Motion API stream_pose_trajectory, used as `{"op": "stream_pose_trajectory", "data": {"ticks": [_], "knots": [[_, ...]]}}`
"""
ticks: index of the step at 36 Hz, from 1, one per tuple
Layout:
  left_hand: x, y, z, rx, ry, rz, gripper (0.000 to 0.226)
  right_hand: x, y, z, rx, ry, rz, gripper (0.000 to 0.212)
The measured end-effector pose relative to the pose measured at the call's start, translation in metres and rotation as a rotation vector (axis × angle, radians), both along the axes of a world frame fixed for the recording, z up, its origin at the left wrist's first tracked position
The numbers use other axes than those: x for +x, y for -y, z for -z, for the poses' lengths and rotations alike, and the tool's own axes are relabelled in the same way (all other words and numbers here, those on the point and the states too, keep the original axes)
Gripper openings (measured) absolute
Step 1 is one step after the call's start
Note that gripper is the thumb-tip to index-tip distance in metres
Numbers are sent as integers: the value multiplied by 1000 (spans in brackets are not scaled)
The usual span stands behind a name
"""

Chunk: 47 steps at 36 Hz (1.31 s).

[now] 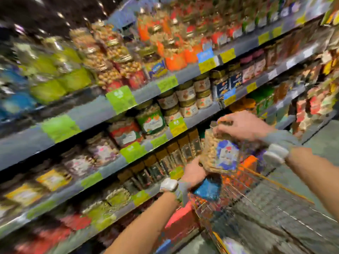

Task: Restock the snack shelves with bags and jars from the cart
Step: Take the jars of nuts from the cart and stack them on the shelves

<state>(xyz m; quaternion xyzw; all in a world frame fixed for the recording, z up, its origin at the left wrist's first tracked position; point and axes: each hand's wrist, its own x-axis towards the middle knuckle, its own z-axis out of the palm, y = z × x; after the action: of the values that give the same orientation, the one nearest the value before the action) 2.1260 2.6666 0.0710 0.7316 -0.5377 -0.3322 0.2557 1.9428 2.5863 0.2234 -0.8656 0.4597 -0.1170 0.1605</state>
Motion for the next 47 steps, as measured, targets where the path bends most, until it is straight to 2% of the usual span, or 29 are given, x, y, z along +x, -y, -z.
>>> {"op": "stream_pose_trajectory", "data": {"ticks": [2, 5, 10, 12, 15, 18, 22, 24, 27, 30, 33, 35, 38, 41, 44, 45, 47], "knots": [[15, -11, 0, -28, 3, -36, 61, 14, -10, -13, -32, -46, -40, 58], [68, -44, -8, -102, 7, -172, 63, 63, -45, -59, -156, -61, -181, 70], [127, -117, -58, -239, 11, -379, 67, 134, -117, -119, -271, -22, -398, 91], [127, -153, -93, -251, -11, -450, 58, 155, -140, -136, -310, 6, -464, 87], [144, -211, -139, -395, -57, -507, 29, 194, -180, -163, -389, 82, -574, 81], [172, -256, -164, -470, -118, -560, 39, 225, -221, -188, -422, 129, -630, 93], [210, -305, -190, -444, -33, -697, 57, 265, -270, -215, -406, 214, -729, 108], [215, -338, -218, -441, 43, -690, 62, 284, -296, -228, -379, 226, -777, 101], [238, -383, -247, -425, 122, -668, 50, 316, -329, -246, -375, 262, -864, 90], [271, -419, -255, -464, 114, -697, 76, 347, -358, -262, -335, 303, -921, 92], [293, -448, -273, -454, 153, -683, 66, 372, -384, -276, -356, 328, -916, 67], [312, -469, -288, -504, 138, -702, 56, 390, -406, -287, -398, 335, -894, 60], [341, -490, -303, -537, 149, -707, 52, 412, -430, -303, -432, 333, -907, 65], [361, -508, -319, -549, 143, -699, 49, 434, -443, -316, -436, 341, -868, 57], [379, -518, -335, -562, 170, -722, 71, 455, -449, -326, -472, 392, -863, 78], [385, -520, -341, -568, 159, -729, 69, 463, -451, -329, -477, 414, -872, 82], [400, -523, -348, -562, 158, -748, 48, 481, -450, -333, -480, 452, -876, 79]]}}
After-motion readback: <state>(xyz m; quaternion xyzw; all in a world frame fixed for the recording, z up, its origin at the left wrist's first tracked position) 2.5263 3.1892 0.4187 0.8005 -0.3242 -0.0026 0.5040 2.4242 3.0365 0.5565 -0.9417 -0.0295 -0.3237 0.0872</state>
